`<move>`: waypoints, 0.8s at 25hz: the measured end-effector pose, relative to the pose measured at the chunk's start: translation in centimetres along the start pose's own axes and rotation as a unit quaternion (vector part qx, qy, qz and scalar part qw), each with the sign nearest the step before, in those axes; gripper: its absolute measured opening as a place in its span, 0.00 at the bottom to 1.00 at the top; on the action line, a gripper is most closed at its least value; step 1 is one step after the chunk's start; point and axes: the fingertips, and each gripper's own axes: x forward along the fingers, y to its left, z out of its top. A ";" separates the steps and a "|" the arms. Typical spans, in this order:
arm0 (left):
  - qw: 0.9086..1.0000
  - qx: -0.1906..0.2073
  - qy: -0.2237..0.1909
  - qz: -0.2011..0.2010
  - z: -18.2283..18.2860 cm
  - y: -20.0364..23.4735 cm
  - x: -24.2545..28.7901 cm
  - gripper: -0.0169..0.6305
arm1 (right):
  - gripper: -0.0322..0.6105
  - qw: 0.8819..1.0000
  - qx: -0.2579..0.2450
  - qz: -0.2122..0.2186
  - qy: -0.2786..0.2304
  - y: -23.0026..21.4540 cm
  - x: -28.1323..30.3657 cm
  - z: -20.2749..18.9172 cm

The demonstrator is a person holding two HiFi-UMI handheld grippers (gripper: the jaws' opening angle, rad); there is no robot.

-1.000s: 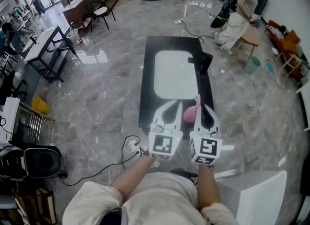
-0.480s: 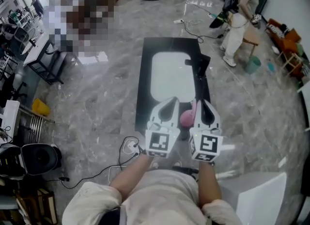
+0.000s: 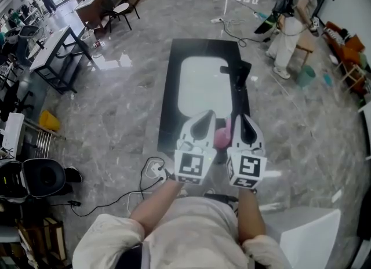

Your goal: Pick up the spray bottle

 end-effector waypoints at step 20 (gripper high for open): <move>1.000 0.006 0.010 0.014 -0.8 0.6 -0.1 0.03 | 0.15 0.994 -0.011 0.021 0.109 1.5 2.2 -9.4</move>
